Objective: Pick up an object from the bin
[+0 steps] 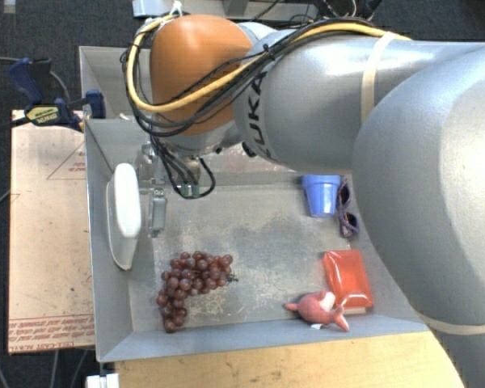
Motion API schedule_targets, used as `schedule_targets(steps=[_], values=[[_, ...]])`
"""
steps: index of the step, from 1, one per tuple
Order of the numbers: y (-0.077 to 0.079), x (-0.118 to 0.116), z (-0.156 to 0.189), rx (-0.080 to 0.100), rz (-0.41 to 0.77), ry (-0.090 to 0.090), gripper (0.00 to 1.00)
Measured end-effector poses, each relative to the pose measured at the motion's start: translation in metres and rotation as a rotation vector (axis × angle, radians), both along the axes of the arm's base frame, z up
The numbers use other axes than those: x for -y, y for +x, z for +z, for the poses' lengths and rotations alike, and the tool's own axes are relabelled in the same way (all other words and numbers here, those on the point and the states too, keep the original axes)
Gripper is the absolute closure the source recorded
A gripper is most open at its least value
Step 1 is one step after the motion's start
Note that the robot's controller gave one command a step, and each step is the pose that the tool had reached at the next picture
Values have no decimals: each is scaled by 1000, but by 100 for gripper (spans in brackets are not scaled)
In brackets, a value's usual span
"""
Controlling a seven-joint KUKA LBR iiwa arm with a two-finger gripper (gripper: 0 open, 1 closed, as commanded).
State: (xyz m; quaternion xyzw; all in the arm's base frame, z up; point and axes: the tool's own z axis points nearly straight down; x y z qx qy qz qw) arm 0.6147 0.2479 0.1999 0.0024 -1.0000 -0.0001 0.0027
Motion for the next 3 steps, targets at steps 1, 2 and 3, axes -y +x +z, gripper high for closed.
schedule_targets(steps=[1,2,3], values=[[1,1,5,7,-4,1,0],[-30,35,-39,8,98,3,0],[-82,66,-51,3,243,2,0]])
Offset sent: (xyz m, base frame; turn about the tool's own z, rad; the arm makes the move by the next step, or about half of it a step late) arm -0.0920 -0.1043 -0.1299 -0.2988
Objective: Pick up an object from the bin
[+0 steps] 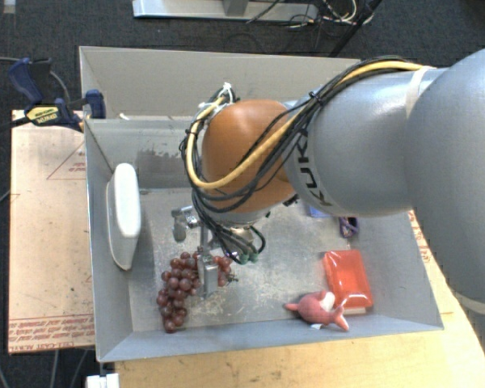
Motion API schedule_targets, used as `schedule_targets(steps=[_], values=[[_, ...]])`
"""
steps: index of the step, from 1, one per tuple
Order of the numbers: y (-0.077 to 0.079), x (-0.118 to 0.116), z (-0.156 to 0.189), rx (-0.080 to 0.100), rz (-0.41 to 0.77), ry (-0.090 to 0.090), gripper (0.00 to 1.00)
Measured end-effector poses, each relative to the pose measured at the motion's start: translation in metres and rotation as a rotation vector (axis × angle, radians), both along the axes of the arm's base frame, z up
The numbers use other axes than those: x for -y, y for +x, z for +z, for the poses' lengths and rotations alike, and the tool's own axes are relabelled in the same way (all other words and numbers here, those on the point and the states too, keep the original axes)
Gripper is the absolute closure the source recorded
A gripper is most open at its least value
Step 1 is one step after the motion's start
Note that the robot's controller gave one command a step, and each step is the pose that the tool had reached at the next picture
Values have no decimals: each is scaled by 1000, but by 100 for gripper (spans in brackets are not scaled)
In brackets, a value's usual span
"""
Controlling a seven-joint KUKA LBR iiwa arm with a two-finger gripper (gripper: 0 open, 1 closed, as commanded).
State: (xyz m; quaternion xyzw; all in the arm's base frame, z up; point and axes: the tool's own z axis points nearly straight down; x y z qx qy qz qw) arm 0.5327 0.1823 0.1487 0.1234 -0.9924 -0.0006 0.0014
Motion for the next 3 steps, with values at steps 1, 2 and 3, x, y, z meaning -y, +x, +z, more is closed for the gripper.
schedule_targets(steps=[1,2,3], values=[[-6,25,-5,5,115,2,0],[-1,19,-59,7,388,2,0],[-5,26,-73,31,472,12,100]])
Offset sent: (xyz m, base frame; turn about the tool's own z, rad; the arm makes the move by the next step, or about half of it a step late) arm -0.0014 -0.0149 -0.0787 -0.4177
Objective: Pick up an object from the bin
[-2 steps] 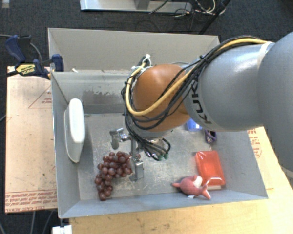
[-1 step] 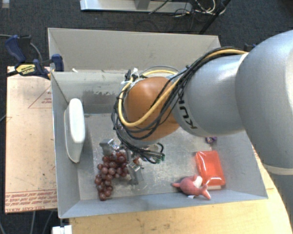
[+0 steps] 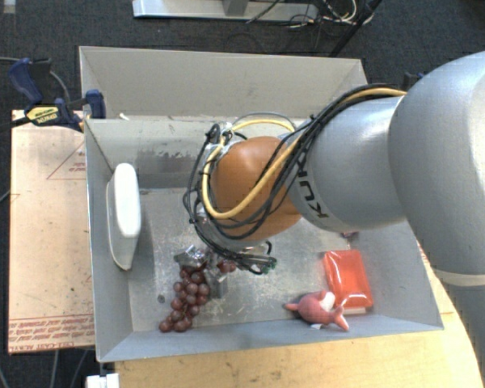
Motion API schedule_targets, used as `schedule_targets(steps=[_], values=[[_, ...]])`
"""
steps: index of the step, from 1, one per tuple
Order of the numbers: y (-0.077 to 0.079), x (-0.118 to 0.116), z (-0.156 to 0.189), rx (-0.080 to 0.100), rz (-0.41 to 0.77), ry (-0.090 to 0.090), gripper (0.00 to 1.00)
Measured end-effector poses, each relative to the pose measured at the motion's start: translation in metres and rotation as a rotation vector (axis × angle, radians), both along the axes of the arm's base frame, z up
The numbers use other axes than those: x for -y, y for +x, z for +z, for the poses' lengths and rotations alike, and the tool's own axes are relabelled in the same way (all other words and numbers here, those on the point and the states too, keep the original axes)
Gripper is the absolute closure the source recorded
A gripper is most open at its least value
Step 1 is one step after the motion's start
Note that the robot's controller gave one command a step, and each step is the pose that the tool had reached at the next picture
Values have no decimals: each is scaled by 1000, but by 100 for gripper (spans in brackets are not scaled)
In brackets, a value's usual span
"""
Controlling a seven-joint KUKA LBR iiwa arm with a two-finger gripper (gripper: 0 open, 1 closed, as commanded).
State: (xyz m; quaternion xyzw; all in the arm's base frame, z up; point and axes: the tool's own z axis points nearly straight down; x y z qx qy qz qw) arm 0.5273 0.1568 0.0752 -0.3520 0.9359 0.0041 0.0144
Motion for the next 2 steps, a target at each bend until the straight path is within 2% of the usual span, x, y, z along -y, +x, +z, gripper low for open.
schedule_targets(steps=[2], values=[[-1,0,4,-4,0,-2,100]])
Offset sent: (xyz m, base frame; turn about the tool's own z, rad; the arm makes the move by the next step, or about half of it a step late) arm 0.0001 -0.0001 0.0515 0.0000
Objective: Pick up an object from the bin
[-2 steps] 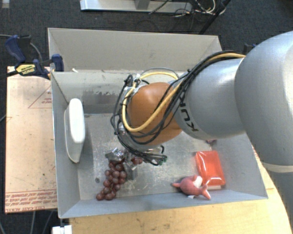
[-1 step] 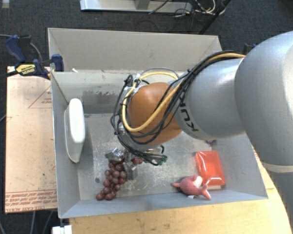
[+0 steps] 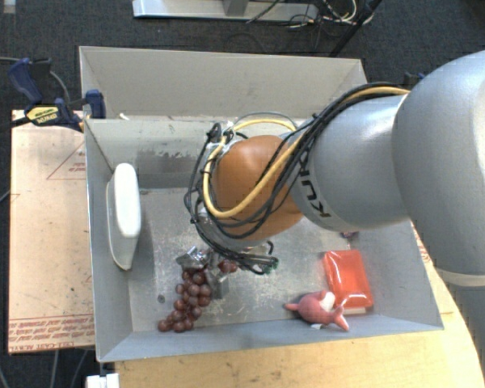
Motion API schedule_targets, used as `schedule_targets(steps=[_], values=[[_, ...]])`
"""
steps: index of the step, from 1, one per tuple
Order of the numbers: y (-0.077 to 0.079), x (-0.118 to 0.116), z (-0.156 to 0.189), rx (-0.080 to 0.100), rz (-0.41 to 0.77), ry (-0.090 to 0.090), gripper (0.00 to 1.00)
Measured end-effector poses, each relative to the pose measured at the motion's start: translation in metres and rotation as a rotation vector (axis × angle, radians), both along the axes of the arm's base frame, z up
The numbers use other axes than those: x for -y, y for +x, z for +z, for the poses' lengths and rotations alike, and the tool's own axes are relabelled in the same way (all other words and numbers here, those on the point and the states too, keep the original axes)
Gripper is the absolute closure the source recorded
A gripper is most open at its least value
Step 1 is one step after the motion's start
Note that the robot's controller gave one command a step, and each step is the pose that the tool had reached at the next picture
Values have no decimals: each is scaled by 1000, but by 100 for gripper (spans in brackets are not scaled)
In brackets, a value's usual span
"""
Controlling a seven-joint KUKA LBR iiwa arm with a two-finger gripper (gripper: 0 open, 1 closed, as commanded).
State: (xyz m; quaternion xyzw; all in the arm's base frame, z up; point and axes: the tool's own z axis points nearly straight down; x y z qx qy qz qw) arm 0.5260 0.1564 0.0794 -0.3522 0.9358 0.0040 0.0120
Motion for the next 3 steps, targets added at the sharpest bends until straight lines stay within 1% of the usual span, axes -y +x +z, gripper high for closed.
schedule_targets(steps=[1,3], values=[[-2,1,14,-7,-1,-3,100],[-1,1,36,-4,-2,-3,100]])
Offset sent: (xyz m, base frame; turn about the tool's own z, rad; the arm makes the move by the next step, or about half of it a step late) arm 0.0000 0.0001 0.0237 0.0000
